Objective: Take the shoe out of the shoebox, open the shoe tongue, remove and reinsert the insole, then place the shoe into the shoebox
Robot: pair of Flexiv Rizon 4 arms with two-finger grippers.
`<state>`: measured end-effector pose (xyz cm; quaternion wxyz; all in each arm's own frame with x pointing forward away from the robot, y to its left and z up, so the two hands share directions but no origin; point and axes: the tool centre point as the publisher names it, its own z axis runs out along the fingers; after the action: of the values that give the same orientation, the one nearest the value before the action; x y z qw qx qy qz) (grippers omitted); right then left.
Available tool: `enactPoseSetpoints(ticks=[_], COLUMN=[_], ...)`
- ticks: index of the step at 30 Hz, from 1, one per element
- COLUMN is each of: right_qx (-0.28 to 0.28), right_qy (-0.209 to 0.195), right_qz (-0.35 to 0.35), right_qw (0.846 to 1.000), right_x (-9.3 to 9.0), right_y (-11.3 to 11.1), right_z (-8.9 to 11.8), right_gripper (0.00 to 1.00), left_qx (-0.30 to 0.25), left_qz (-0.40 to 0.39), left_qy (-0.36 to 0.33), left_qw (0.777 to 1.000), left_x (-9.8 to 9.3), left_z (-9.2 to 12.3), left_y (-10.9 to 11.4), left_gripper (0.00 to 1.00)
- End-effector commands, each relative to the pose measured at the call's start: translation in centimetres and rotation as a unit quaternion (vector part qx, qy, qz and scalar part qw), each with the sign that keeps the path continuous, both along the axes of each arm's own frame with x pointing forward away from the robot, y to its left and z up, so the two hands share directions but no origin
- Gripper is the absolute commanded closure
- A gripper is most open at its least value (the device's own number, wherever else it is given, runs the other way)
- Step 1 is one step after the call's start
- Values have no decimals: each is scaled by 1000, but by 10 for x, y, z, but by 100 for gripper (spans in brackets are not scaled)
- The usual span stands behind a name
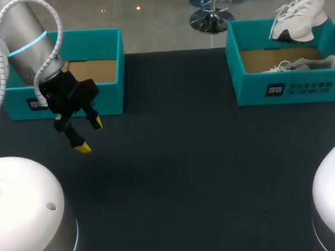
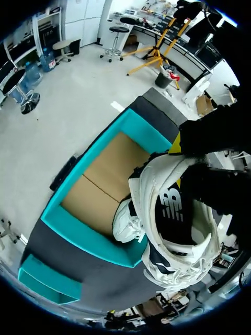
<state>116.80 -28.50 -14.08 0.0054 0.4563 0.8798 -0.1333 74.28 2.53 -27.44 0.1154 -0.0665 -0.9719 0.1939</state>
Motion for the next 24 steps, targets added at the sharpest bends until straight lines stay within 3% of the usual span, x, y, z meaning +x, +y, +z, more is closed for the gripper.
enactPoseSetpoints(ticks=[1, 2, 17, 19, 24], right_qx=[57, 42, 42, 15, -18], right_qy=[-96, -127, -127, -132, -139], right_qz=[-139, -110, -110, -183, -253], right_qw=[984, 985, 985, 974, 957], right_x=[-6, -6, -6, -9, -14], right_y=[-5, -5, -5, -10, -8], right_z=[9, 12, 12, 8, -4], right_gripper=[100, 100, 100, 100, 100], left_qx=[1, 1, 1, 1, 1], left_qz=[0, 0, 0, 0, 0], left_qy=[0, 0, 0, 0, 0], left_qw=[1000, 1000, 1000, 1000, 1000], left_x=[0, 0, 0, 0, 0], left_z=[0, 0, 0, 0, 0], left_y=[0, 0, 0, 0, 0], left_gripper=[0, 0, 0, 0, 0])
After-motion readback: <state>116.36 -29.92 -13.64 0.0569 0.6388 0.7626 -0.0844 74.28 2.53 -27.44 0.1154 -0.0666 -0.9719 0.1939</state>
